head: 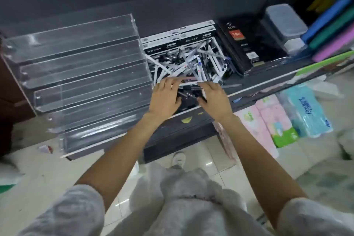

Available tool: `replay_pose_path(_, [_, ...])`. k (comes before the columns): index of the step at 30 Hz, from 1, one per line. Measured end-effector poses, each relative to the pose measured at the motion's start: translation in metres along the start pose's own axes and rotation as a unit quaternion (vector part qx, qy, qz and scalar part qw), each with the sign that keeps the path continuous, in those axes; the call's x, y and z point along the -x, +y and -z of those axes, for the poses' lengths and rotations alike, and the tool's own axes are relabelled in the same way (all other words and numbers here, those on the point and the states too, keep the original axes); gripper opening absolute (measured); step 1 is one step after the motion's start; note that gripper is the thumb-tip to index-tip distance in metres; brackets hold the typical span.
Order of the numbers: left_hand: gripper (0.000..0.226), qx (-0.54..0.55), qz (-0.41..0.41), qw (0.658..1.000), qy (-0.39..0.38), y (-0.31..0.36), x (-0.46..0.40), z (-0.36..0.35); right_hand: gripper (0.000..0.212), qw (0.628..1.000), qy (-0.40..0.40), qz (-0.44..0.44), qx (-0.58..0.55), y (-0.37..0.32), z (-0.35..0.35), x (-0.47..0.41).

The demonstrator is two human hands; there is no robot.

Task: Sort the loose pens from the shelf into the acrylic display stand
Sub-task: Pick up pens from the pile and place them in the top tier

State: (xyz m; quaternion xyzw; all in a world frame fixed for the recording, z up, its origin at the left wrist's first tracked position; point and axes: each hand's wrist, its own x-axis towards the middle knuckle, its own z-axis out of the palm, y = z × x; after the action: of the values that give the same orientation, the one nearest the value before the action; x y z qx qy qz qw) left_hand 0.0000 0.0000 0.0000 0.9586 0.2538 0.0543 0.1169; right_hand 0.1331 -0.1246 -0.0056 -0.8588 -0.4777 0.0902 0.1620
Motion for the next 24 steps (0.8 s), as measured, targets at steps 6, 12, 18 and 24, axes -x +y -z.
replay_pose_path(6, [0.098, -0.066, 0.125, 0.98, -0.144, 0.0, -0.051, -0.011, 0.06, 0.998, -0.063, 0.024, -0.001, 0.031, -0.005, -0.033])
replay_pose_path(12, [0.093, -0.06, 0.146, 0.973, -0.169, -0.002, -0.076, -0.014, 0.066, 0.991, -0.103, 0.083, -0.013, 0.051, -0.007, -0.058])
replay_pose_path(18, [0.062, -0.058, 0.144, 0.974, -0.166, -0.003, -0.087, -0.009, 0.063, 0.983, -0.124, 0.137, 0.008, 0.052, -0.005, -0.076])
replay_pose_path(24, [0.062, -0.157, 0.099, 0.959, -0.215, -0.003, -0.103, 0.0, 0.057, 0.976, -0.102, 0.186, 0.042, 0.061, -0.012, -0.09])
